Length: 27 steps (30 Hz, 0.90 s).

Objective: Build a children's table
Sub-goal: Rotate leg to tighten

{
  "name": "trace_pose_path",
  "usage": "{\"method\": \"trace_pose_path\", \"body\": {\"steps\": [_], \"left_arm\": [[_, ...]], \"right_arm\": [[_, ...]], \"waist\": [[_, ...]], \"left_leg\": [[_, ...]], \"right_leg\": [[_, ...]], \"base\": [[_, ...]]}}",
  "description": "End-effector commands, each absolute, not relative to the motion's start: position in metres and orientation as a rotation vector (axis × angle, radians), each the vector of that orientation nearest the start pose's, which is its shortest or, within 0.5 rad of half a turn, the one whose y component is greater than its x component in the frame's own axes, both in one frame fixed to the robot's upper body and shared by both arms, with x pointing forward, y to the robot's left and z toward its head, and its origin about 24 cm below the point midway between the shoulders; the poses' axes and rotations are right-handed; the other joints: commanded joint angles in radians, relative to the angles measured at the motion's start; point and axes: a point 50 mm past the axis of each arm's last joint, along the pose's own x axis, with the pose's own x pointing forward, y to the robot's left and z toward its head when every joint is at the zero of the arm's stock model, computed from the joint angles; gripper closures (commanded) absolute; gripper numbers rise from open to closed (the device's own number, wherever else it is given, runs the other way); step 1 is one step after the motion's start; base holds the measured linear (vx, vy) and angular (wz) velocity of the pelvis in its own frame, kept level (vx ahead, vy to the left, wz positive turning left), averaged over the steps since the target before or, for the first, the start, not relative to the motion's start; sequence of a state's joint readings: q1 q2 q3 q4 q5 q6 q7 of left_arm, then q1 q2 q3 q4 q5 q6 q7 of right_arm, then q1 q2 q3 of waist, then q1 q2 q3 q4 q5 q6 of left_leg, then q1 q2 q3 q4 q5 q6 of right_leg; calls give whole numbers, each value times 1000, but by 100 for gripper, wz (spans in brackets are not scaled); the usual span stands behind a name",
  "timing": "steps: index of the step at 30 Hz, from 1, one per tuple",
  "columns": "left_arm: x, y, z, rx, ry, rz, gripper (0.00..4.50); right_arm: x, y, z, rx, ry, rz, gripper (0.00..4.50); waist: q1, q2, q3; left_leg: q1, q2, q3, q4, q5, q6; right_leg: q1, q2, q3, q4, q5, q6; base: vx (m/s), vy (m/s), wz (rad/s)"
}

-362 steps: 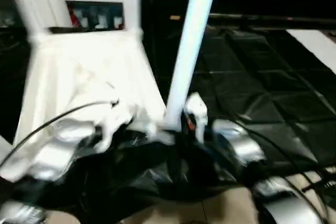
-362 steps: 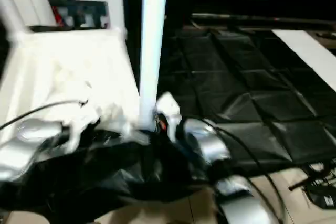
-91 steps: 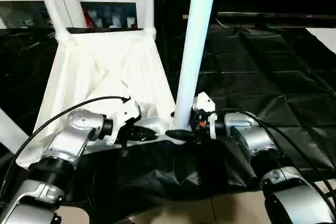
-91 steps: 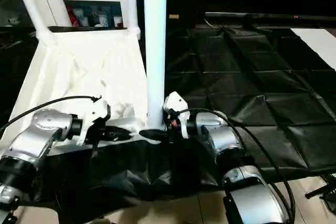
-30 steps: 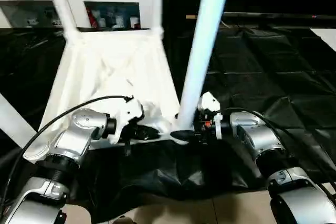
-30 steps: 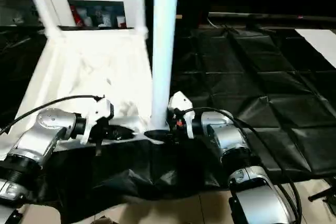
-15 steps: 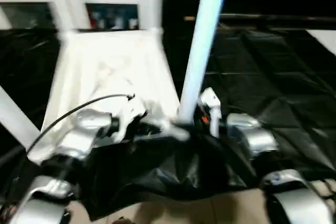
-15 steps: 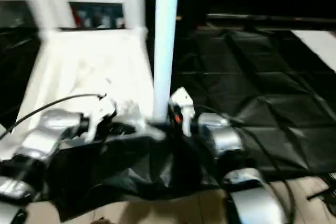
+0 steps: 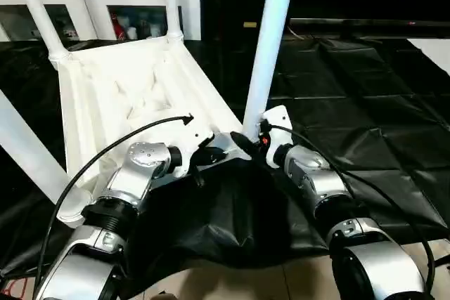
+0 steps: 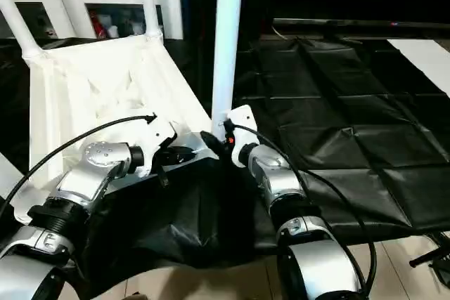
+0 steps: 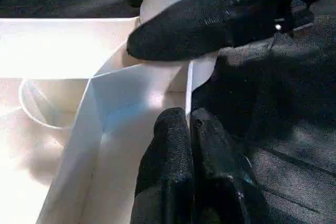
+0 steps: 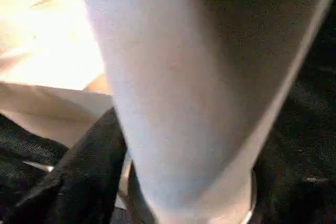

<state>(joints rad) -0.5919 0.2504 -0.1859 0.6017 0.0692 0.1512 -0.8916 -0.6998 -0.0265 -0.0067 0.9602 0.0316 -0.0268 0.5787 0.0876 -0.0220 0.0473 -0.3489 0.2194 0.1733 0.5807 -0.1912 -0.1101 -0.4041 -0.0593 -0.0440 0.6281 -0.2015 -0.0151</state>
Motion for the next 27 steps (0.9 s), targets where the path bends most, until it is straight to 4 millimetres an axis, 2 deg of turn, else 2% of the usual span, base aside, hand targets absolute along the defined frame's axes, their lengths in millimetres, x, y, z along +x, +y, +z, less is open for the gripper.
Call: {"method": "trace_pose_path", "body": {"steps": [1, 2, 3, 4, 5, 6, 7, 8, 9, 11, 12, 13, 15, 16, 17, 18, 19, 21, 24, 25, 26, 27], "left_arm": [[334, 95, 62, 322, 253, -1046, 450], [334, 95, 62, 322, 253, -1046, 450], [332, 96, 62, 326, 255, -1066, 450], [331, 97, 61, 328, 258, -1084, 450], [330, 98, 60, 327, 265, -1095, 450], [329, 100, 60, 331, 266, -1100, 450], [329, 100, 60, 331, 267, -1101, 450], [329, 105, 59, 339, 272, -1112, 450], [329, 105, 59, 339, 272, -1112, 450], [328, 107, 59, 344, 274, -1127, 450], [328, 108, 59, 348, 275, -1135, 450], [327, 109, 59, 349, 280, -1149, 450], [326, 110, 58, 352, 285, -1162, 450], [322, 113, 58, 356, 287, -1218, 450], [322, 113, 58, 356, 287, -1218, 450], [319, 114, 58, 359, 287, -1245, 450], [317, 115, 58, 359, 285, -1271, 450], [312, 118, 58, 360, 289, -1316, 450], [309, 121, 57, 361, 294, -1351, 450], [308, 122, 57, 362, 295, -1356, 450], [308, 122, 58, 359, 295, -1358, 450], [306, 122, 58, 353, 295, -1373, 450]], "right_arm": [[330, -50, 23, -32, 307, 978, 89], [330, -50, 23, -32, 307, 978, 89], [329, -63, 25, -55, 284, 1010, 89], [327, -76, 27, -80, 265, 1042, 89], [325, -90, 29, -103, 256, 1070, 89], [323, -101, 30, -116, 257, 1084, 89], [322, -104, 31, -119, 258, 1087, 89], [315, -136, 34, -149, 276, 1122, 89], [315, -136, 34, -149, 276, 1122, 89], [308, -154, 35, -157, 302, 1143, 89], [305, -162, 36, -160, 315, 1153, 89], [302, -172, 37, -170, 324, 1151, 89], [300, -180, 39, -181, 329, 1146, 89], [299, -198, 46, -194, 324, 1091, 89], [299, -198, 46, -194, 324, 1091, 89], [299, -206, 50, -195, 320, 1064, 89], [298, -213, 53, -198, 317, 1042, 89], [298, -220, 56, -203, 308, 1009, 89], [299, -221, 60, -178, 279, 972, 89], [299, -219, 60, -166, 267, 958, 89], [298, -217, 60, -162, 267, 961, 89], [297, -215, 58, -158, 270, 971, 89]], "waist": [[-1, -4, -56], [-1, -4, -56], [1, -4, -57], [8, -4, -60], [11, -8, -60], [14, -4, -63], [17, -7, -64], [23, -2, -62], [25, -5, -61], [24, -10, -59], [23, -11, -58], [22, -3, -57], [20, -10, -56], [18, -7, -58], [17, -10, -59], [17, -3, -59], [17, -7, -59], [17, -5, -60], [17, -3, -58], [17, -6, -59], [19, -3, -58], [20, -6, -59]], "left_leg": [[0, 10, 5, -66, -154, 35], [0, 10, 5, -66, -154, 35], [-1, 11, 6, -65, -147, 40], [4, 13, 7, -61, -132, 51], [0, 11, 8, -59, -104, 69], [0, 11, 9, -55, -89, 77], [-2, 10, 10, -54, -74, 91], [-1, 10, 9, -54, -78, 96], [0, 10, 11, -53, -88, 100], [-7, 9, 9, -55, -119, 98], [-8, 8, 8, -57, -129, 94], [-5, 9, 8, -56, -151, 86], [-5, 9, 8, -57, -167, 80], [-6, 9, 6, -57, -158, 75], [-4, 8, 6, -56, -147, 76], [-4, 8, 6, -55, -142, 75], [-5, 8, 6, -54, -134, 77], [-6, 8, 7, -53, -123, 84], [-3, 9, 10, -54, -130, 87], [-3, 10, 10, -54, -130, 86], [-3, 11, 9, -55, -135, 80], [-2, 12, 9, -55, -136, 80]], "right_leg": [[51, -71, 43, -78, -148, -202], [51, -71, 43, -78, -148, -202], [52, -70, 43, -76, -128, -204], [53, -69, 43, -73, -86, -208], [57, -65, 43, -67, -19, -219], [57, -65, 43, -62, 10, -225], [59, -65, 42, -60, 41, -232], [60, -63, 41, -63, 38, -232], [59, -61, 41, -65, 37, -229], [63, -65, 38, -69, -17, -225], [64, -66, 37, -73, -47, -217], [59, -66, 38, -77, -97, -209], [59, -66, 38, -84, -139, -200], [59, -66, 38, -83, -138, -199], [59, -65, 38, -81, -122, -205], [58, -64, 39, -79, -111, -211], [60, -62, 38, -78, -89, -216], [60, -61, 38, -75, -63, -223], [57, -61, 37, -76, -73, -227], [56, -60, 36, -76, -78, -227], [55, -61, 36, -75, -87, -227], [55, -61, 36, -76, -86, -227]], "base": [[0, 0, 0], [0, 0, 0], [0, 0, 0], [0, 0, 0], [0, 0, 0], [0, 0, 0], [0, 0, 0], [0, 0, 0], [0, 0, 0], [0, 0, 0], [0, 0, 0], [0, 0, 0], [0, 0, 0], [0, 0, 0], [0, 0, 0], [0, 0, 0], [0, 0, 0], [0, 0, 0], [0, 0, 0], [0, 0, 0], [0, 0, 0], [0, 0, 0]]}}
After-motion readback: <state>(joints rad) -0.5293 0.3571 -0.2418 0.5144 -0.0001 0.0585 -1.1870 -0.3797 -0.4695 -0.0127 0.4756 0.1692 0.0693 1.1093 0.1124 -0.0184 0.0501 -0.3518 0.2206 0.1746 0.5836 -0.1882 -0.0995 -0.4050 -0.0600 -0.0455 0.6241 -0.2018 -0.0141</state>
